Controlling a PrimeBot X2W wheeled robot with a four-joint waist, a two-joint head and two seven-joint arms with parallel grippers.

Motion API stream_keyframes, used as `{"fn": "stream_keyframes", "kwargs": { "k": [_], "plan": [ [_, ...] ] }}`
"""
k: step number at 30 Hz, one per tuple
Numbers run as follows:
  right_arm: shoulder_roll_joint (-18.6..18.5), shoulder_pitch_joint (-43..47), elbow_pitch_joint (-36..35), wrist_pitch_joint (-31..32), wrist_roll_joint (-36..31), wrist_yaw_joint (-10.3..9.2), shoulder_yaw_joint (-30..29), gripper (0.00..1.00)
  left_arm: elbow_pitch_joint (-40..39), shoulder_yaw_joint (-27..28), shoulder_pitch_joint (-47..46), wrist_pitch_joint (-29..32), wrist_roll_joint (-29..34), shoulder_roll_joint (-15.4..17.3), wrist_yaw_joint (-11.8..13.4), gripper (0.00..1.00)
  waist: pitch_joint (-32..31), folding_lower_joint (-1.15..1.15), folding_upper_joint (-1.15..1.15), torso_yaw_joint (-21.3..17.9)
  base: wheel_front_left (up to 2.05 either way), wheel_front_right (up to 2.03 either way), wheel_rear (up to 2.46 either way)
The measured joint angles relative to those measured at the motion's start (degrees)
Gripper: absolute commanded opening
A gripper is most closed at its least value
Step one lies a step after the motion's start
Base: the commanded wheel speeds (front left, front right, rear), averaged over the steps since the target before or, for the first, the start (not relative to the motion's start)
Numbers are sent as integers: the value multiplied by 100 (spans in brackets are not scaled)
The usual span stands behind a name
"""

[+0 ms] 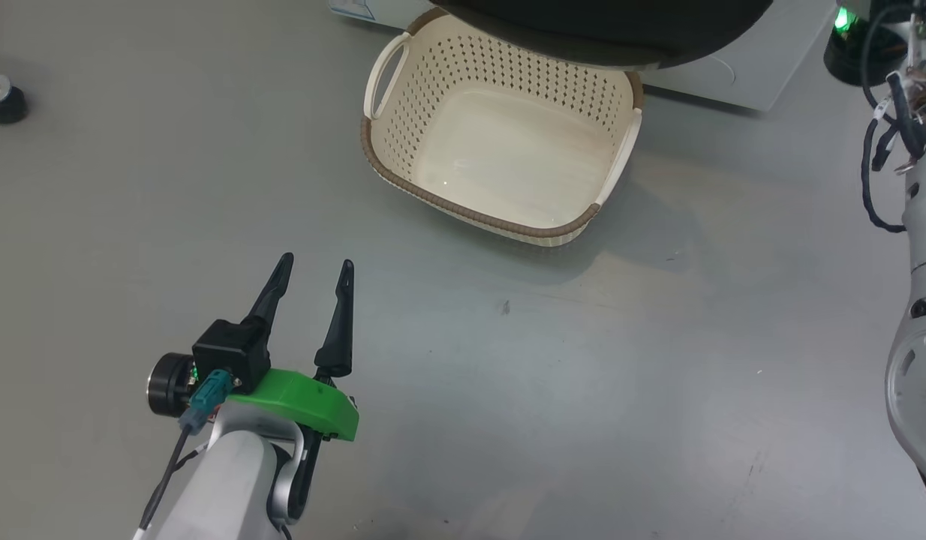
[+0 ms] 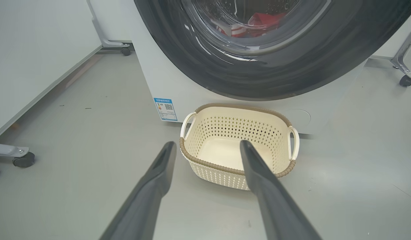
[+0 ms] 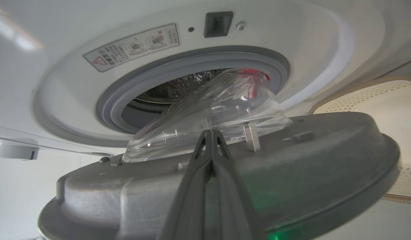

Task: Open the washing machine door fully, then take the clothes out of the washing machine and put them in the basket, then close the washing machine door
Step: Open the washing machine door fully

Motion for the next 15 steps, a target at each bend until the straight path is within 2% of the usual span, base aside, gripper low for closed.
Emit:
{"fn": "stream_keyframes", "kwargs": {
  "k": [8,15],
  "plan": [
    [11,363,200,220,271,214,159,0,92,48,25,0,100,0,2,100,-275,0,0,-42,0,0,0],
    [59,471,315,296,368,272,353,0,143,67,168,0,153,2,3,100,-503,0,0,-90,0,0,0]
  ]
}}
